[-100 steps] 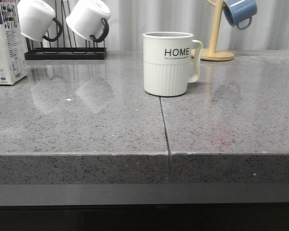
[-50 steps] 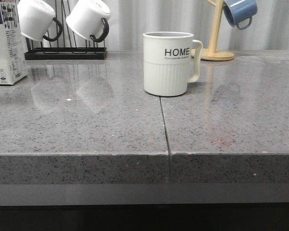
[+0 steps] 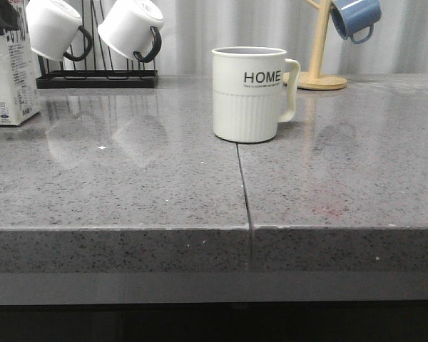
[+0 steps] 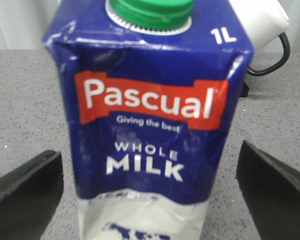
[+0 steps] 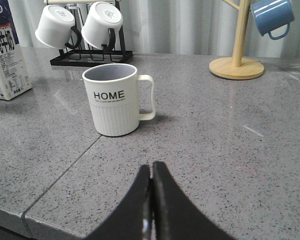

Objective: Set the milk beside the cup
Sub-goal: 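Carry the milk carton with the left gripper beside the HOME mug, then open the left gripper and lift it away from the carton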

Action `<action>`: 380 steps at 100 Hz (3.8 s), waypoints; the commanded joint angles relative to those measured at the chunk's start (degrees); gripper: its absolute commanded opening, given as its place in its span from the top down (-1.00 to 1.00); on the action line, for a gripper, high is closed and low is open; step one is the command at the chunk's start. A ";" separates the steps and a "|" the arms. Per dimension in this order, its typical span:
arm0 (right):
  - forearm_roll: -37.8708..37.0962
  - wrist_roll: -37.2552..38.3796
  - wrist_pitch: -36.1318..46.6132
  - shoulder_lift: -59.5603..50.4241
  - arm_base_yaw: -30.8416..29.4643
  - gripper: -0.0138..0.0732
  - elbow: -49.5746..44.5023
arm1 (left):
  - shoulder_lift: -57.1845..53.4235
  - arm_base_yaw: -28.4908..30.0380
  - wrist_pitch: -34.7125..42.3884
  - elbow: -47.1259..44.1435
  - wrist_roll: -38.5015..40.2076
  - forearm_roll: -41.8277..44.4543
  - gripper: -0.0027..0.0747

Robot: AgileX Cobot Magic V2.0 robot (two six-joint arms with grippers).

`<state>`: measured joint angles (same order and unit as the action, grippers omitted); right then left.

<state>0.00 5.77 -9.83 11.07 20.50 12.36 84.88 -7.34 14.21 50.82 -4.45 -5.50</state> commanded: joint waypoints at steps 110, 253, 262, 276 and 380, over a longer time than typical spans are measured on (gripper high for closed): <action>0.00 -0.24 4.18 0.38 0.13 0.83 1.47 | -0.61 -23.30 8.57 4.26 0.62 -1.80 0.10; 0.00 -0.24 4.18 0.38 0.13 0.83 1.47 | -7.86 -28.78 7.77 -3.65 -2.70 -4.09 -0.62; 0.00 -0.24 4.18 0.38 0.13 0.83 1.47 | -11.75 -27.53 4.81 -4.97 -2.84 -4.09 -0.22; 0.00 -0.24 4.18 0.38 0.13 0.83 1.47 | -17.34 -23.67 0.13 -6.31 -2.84 -4.09 0.62; 0.00 -0.24 4.18 0.38 0.13 0.83 1.47 | -54.91 1.06 -6.96 -30.71 -2.96 -4.15 0.98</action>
<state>0.00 5.77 -9.83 11.07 20.50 12.36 31.85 -6.64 3.19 20.21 -7.50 -9.53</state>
